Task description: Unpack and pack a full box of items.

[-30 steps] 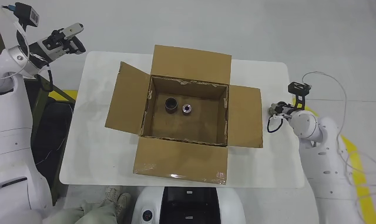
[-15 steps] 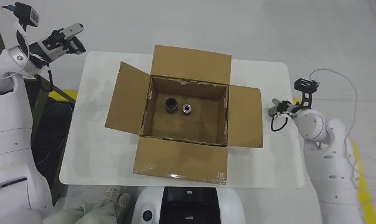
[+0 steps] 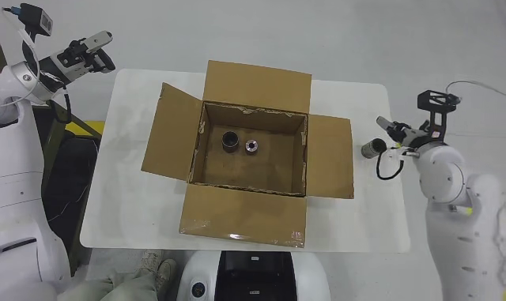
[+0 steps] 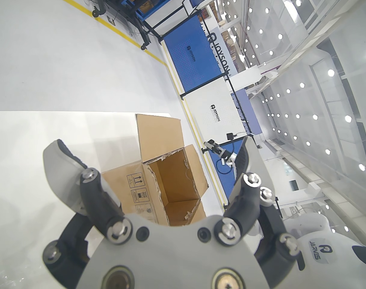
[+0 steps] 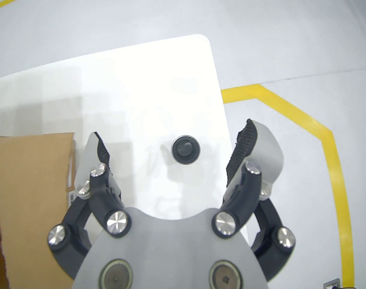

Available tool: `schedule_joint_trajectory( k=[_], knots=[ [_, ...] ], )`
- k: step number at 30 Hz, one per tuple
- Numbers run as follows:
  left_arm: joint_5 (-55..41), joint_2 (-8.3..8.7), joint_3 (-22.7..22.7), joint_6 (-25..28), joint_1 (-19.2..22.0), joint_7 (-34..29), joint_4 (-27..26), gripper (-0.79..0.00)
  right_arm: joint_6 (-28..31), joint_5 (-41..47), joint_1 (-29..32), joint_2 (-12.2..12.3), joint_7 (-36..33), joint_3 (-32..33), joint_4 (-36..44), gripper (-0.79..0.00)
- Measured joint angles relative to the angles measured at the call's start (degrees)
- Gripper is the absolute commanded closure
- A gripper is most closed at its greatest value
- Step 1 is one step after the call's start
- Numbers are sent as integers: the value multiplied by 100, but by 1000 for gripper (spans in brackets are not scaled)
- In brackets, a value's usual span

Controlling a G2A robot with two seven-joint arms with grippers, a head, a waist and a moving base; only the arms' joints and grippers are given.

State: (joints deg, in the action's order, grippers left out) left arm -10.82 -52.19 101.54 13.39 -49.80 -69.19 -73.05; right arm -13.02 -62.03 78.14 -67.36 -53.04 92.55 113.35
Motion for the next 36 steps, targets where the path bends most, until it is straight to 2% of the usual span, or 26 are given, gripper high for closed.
schedule_joint_trajectory(
  k=[6,13,28,36],
  knots=[
    [0,0,0,0,0,0,0,-785,269,27,121,3,-156,-224,885,-785],
    [0,0,0,0,0,0,0,-785,548,-177,-32,-20,-275,-981,1457,-785],
    [0,0,0,0,0,0,0,-785,906,-611,-974,-189,-502,-2830,907,-785],
    [0,0,0,0,0,0,0,-785,1070,-468,-1381,-284,-681,-3301,461,-785]
  ],
)
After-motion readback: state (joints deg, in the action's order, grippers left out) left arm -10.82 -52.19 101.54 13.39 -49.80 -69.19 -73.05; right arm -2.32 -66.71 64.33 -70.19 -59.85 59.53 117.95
